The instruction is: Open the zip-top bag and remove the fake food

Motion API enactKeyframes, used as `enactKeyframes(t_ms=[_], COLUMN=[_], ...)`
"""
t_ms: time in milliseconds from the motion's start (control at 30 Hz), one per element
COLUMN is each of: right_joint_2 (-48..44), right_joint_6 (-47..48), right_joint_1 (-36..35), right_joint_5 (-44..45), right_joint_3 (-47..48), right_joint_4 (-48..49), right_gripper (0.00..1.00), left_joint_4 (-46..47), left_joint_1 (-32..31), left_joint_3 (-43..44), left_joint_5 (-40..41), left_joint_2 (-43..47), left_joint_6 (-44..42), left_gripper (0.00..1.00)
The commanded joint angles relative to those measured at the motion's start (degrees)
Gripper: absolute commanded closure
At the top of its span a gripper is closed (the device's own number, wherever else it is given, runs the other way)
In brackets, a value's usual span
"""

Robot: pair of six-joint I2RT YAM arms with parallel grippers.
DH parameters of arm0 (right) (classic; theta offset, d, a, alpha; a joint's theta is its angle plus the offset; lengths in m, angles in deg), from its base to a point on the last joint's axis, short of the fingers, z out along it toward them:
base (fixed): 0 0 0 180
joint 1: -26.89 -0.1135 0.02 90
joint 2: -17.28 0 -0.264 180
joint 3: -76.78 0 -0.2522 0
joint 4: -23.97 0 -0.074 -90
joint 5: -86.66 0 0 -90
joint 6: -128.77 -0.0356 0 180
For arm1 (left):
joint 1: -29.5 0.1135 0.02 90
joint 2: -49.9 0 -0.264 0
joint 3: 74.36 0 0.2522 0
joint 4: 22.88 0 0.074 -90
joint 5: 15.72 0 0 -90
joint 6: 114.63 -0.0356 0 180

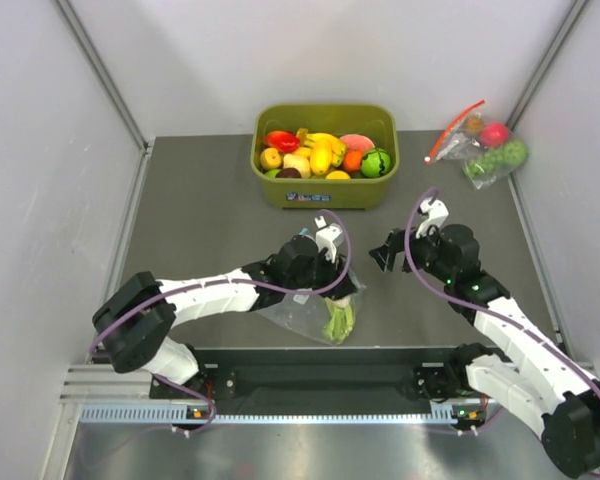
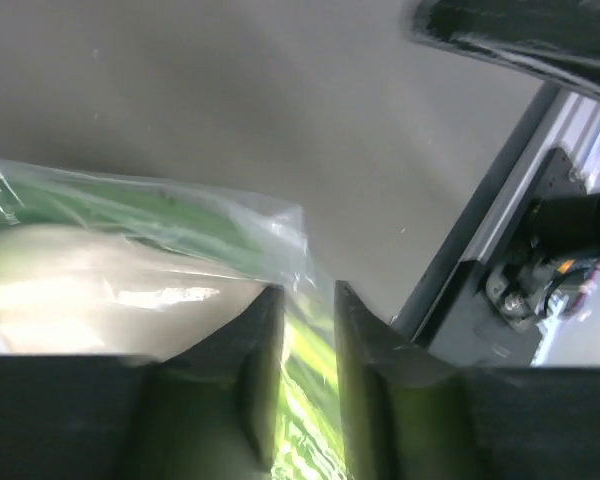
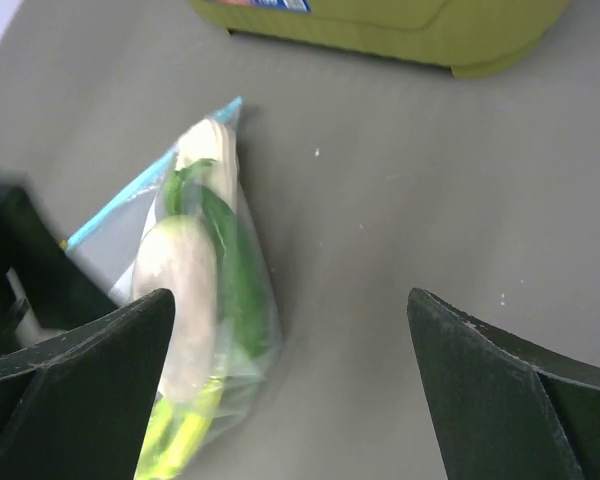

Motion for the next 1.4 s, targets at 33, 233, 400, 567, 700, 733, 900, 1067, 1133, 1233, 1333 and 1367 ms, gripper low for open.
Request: enactKeyframes(t_ms=[33,233,400,567,700,733,900,1067,1133,1233,1333,1367], right_joint_2=[1.4,5.9,11.0,17.5,22.3,23.4,28.8,31.8,32.6,34.0,33.3,32.2], right_joint_6=[1.6,1.5,0.4,0.1,0.0,0.1,0.3,0.8,1.2,2.1,2.1,1.9], right_joint_1=[-0.6,-0.7,-2.4,-6.5,-9.1,-10.0,-11.9,-12.1,-12.1,-12.1,-12.1,-12.0], right_joint_5=[-0.2,-4.8,-8.6,-9.8,-11.1,-11.3,-11.0,-12.1,-12.4,-12.0,-7.1,-5.4], right_joint_3=[2.2,3.3,4.6,6.7,8.0,8.5,9.6,9.7,10.4,11.1,11.1,10.8], right_joint_4=[0.1,4.0,8.1,11.2,13.0,13.2,14.6,14.9,14.2,11.7,10.0,8.9], right_gripper=[0.0,0.0,0.0,0.0,0.0,0.0,0.03,0.32,0.53,0.86,1.0,1.0], left_joint_4=[4.5,-6.7,-12.2,-24.2,-27.7,-27.7,-28.6,-27.6,-26.7,-23.5,-22.0,-21.1], left_joint_1=[-0.2,-0.1,0.5,5.1,8.6,9.0,9.8,11.2,12.7,14.7,16.4,16.8], left_joint_3=[0.3,-0.5,-4.0,-6.2,-8.4,-9.0,-10.5,-11.5,-12.5,-13.7,-14.3,-14.5], left_joint_5=[-1.6,12.6,26.5,41.2,40.9,40.6,40.2,38.4,36.0,33.1,31.0,30.5], left_joint_2=[3.2,14.2,25.6,32.5,35.3,35.7,36.2,35.7,35.6,35.5,35.1,35.1], left_joint_6=[-2.3,-6.4,-6.0,3.5,9.5,9.9,10.6,10.7,10.4,9.9,9.5,8.8], left_gripper=[0.22,0.09,0.02,0.01,0.01,0.01,0.01,0.01,0.01,0.01,0.01,0.01])
